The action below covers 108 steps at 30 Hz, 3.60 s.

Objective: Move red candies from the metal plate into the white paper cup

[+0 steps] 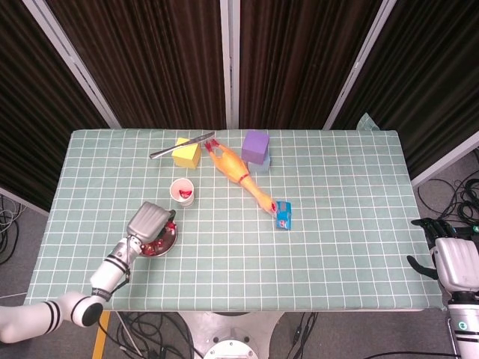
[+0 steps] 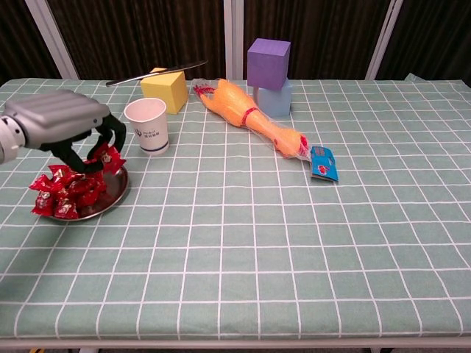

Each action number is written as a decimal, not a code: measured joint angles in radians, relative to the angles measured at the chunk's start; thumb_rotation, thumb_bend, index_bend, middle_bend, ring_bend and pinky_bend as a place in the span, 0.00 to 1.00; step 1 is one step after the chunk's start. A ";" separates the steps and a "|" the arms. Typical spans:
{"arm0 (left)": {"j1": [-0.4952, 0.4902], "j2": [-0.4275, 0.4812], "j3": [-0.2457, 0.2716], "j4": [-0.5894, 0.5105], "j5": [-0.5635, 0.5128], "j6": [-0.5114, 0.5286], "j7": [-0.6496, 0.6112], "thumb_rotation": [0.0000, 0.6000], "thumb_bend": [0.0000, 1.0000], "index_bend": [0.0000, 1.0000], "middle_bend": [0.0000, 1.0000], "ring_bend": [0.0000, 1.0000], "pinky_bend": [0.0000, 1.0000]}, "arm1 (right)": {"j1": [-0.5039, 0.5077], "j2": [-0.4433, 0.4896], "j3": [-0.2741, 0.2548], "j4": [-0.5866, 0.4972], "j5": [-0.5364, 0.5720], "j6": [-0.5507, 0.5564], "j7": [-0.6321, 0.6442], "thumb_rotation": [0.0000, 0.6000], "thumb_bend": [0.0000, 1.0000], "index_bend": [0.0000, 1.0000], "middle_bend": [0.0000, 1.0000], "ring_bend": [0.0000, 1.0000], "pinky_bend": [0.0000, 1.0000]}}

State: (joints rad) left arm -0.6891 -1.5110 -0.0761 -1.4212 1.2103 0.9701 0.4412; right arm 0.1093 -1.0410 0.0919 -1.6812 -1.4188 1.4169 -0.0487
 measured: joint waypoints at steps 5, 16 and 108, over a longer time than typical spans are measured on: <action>-0.029 0.043 -0.066 -0.044 -0.011 0.006 -0.011 1.00 0.52 0.71 0.75 0.96 1.00 | -0.001 -0.001 -0.001 0.003 -0.001 0.001 0.002 1.00 0.10 0.26 0.26 0.21 0.51; -0.161 0.011 -0.165 0.061 -0.139 -0.081 0.056 1.00 0.51 0.68 0.72 0.96 1.00 | -0.003 0.000 0.000 0.010 0.011 -0.004 0.011 1.00 0.10 0.26 0.26 0.21 0.51; 0.048 -0.001 0.081 -0.016 -0.088 -0.035 0.210 1.00 0.24 0.32 0.37 0.91 1.00 | 0.007 0.006 -0.002 -0.002 0.005 -0.015 0.013 1.00 0.10 0.26 0.27 0.23 0.55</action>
State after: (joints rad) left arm -0.6407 -1.5119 0.0053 -1.4367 1.1225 0.9353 0.6513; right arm 0.1164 -1.0353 0.0903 -1.6831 -1.4141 1.4022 -0.0355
